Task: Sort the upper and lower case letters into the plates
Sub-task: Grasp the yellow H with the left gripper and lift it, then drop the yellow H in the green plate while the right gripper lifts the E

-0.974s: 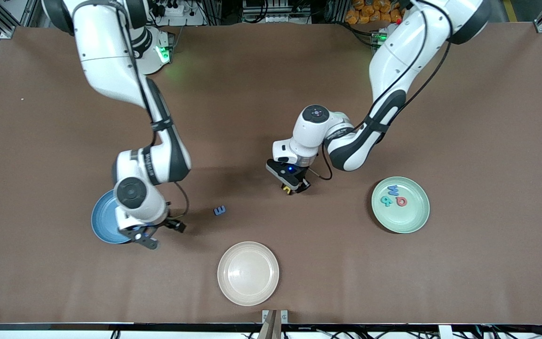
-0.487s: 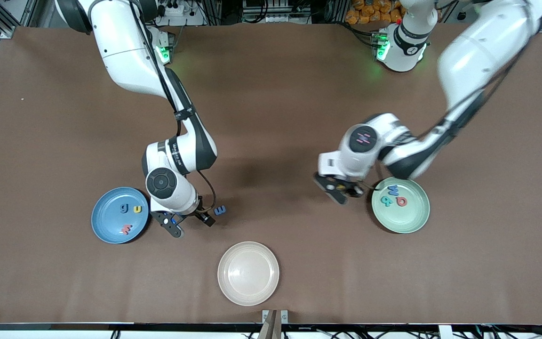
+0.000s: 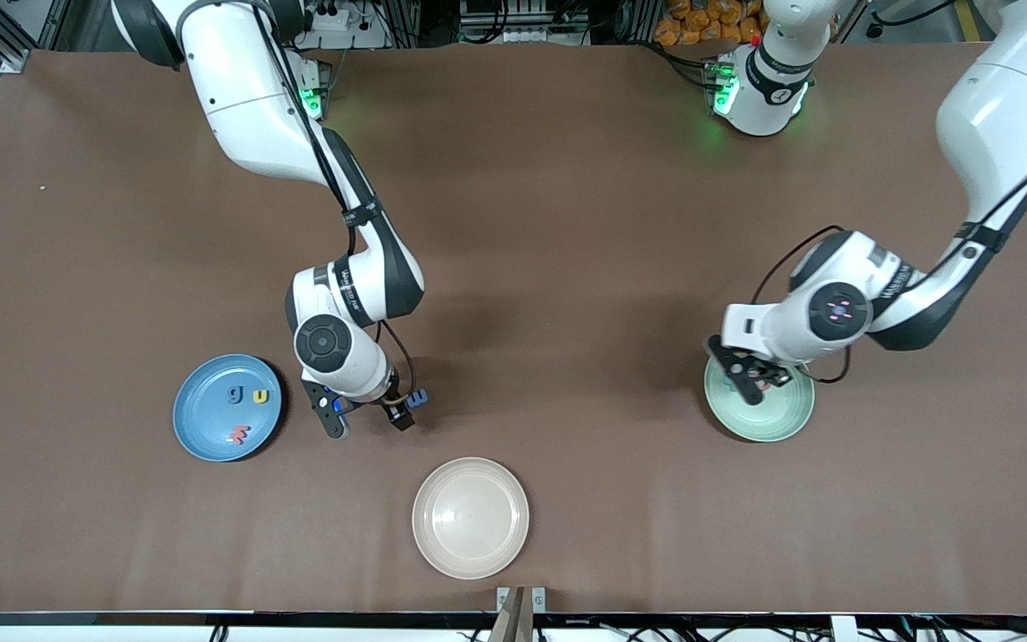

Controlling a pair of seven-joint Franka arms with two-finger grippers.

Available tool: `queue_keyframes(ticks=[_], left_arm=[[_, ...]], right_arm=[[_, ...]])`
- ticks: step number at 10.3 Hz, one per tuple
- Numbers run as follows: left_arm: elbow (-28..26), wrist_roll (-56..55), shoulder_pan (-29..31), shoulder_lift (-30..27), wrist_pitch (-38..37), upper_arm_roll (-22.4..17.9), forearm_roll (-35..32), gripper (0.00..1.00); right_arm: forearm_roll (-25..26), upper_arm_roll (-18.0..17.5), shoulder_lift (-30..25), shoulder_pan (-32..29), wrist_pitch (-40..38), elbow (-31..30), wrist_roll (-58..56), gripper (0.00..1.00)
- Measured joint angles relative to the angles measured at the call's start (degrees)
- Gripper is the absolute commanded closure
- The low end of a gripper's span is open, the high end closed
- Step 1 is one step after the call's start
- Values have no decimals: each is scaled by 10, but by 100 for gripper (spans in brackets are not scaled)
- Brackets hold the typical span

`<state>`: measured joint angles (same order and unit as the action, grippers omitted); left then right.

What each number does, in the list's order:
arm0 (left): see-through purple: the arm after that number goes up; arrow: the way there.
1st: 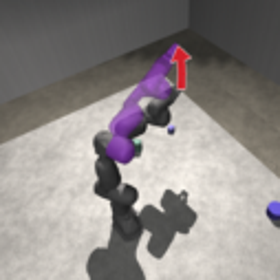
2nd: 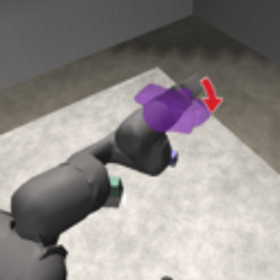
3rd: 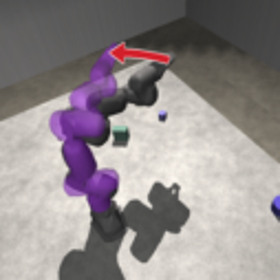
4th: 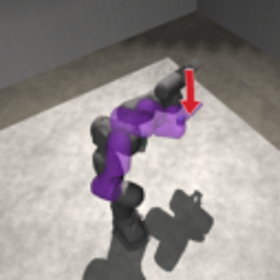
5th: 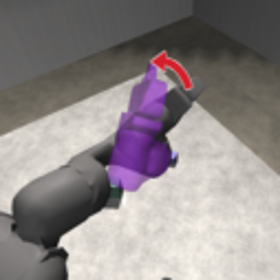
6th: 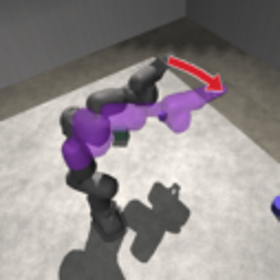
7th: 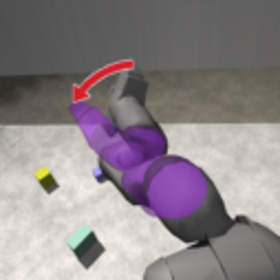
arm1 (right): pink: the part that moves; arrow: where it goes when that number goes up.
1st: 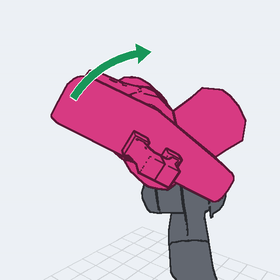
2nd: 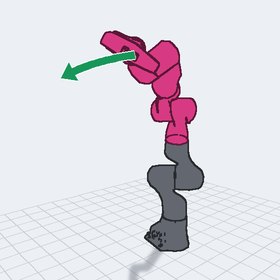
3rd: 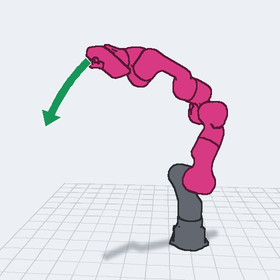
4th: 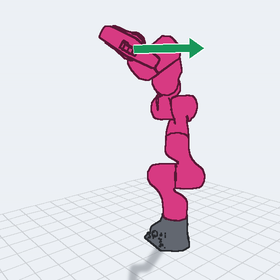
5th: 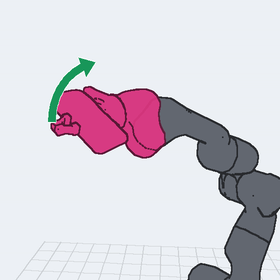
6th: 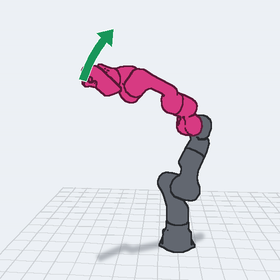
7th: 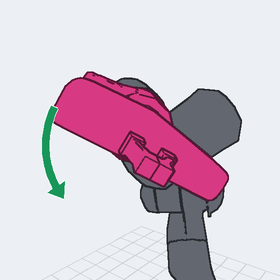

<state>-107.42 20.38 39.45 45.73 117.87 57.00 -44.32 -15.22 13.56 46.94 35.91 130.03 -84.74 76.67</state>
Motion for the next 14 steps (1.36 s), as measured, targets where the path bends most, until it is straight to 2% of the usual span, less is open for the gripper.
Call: queue_keyframes(ticks=[3, 4, 5, 6, 7, 8, 9, 14], left_arm=[[-9, 69, 49, 2, 0, 0, 0, 100], [-10, 77, 58, 3, 0, 0, 0, 92], [-10, 78, 60, 4, 0, 0, 0, 91], [-10, 78, 59, 5, 1, 1, 0, 91], [-10, 78, 56, 5, 1, 2, 0, 78], [-9, 78, 52, 5, 1, 2, 0, 10], [-5, 77, 46, 5, 1, -1, 0, 0], [32, 77, 38, 5, 0, -10, 5, 0]], right_arm=[[-1, -6, 15, 5, 24, 0, 10, 0], [-1, -9, 19, 5, 27, 1, 10, 0], [-1, -10, 20, 5, 29, 2, 11, 0], [-1, -11, 21, 5, 30, 3, 11, 10], [-1, -11, 22, 5, 31, 4, 11, 93], [-1, -12, 23, 5, 32, 5, 11, 100], [-1, -13, 25, 6, 33, 6, 11, 100], [-1, -13, 25, 7, 29, 16, 9, 100]])
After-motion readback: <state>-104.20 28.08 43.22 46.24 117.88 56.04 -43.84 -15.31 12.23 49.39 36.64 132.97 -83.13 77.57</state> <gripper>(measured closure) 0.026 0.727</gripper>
